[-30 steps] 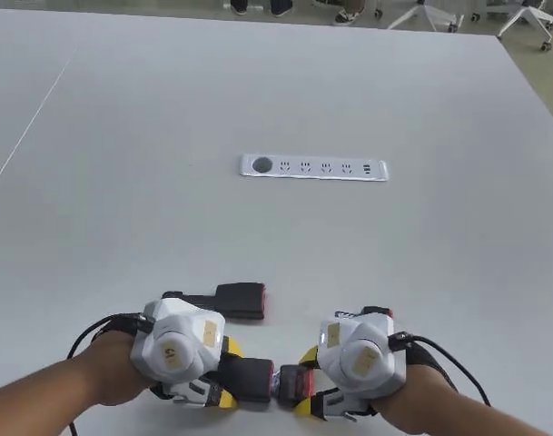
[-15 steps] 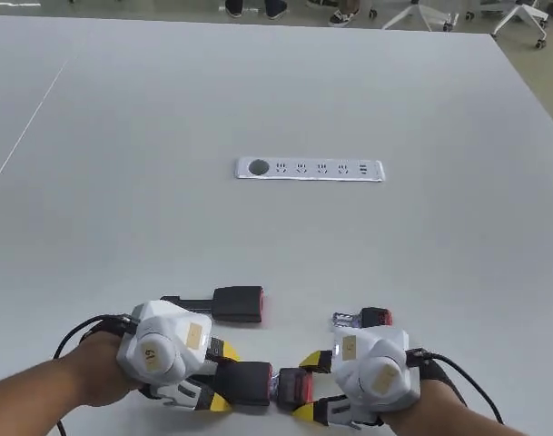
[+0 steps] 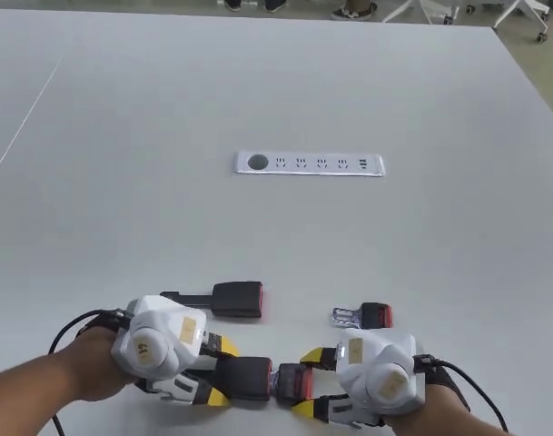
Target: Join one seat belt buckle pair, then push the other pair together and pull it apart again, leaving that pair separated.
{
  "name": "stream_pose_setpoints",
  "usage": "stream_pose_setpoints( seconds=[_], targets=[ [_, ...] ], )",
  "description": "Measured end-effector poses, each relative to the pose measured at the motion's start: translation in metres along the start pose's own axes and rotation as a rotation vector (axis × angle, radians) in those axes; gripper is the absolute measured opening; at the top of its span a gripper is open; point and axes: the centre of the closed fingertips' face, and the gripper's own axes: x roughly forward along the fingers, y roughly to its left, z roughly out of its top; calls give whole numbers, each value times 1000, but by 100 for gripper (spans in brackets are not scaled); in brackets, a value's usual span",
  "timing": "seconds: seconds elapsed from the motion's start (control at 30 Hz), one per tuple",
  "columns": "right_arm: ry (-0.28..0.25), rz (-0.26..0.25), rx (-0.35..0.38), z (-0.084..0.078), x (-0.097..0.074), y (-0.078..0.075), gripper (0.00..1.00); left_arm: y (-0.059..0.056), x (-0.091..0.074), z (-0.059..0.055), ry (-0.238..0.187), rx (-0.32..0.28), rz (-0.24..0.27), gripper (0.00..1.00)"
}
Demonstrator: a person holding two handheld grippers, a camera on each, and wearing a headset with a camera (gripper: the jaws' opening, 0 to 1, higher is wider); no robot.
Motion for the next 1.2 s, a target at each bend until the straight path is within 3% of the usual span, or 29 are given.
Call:
stream_pose_setpoints(
  seconds=[0.7, 1.1, 1.2],
  targets=[
    [-20, -6, 28, 0, 0, 1, 33, 0, 0, 0, 9, -2, -9, 32],
    [2, -36, 58, -1, 3, 1, 37, -2, 2, 1, 69, -2, 14, 33],
    [-9, -45, 72, 2, 6, 2, 48, -2, 1, 1, 107, -9, 33, 34]
  ],
)
